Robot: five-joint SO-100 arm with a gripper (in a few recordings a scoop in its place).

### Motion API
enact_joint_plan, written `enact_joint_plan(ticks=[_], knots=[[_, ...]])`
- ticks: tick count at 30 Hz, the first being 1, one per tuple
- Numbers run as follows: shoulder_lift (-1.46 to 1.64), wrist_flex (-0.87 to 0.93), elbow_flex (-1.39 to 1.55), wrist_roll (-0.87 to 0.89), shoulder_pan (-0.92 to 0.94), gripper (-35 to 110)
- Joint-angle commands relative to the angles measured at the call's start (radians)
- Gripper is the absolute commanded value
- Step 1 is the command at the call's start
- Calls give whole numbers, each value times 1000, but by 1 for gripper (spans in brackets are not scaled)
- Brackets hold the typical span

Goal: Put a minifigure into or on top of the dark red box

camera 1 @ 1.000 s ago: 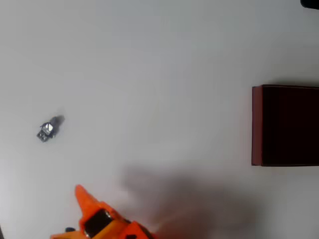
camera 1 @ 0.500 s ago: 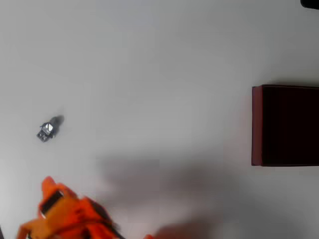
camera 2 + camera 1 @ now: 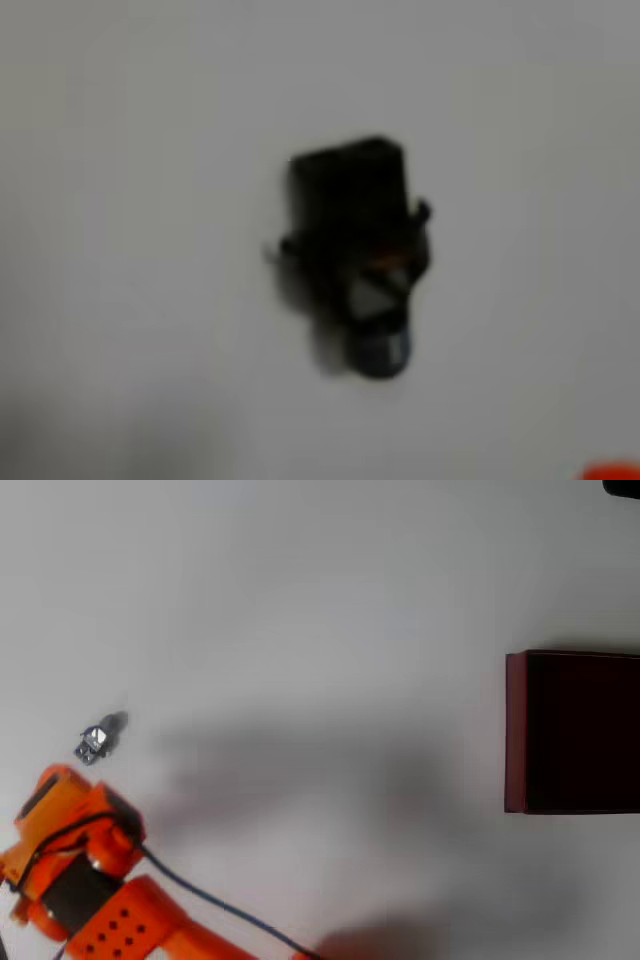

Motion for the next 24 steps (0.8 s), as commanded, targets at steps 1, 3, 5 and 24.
enact_joint_plan(ticks=[1,3,5,24], knots=[[12,-9,-40,-11,41,15],[28,-32,-11,-18,60,15],[34,-58,26,-25,74,15],[-210,-58,-106,-25,64,15]])
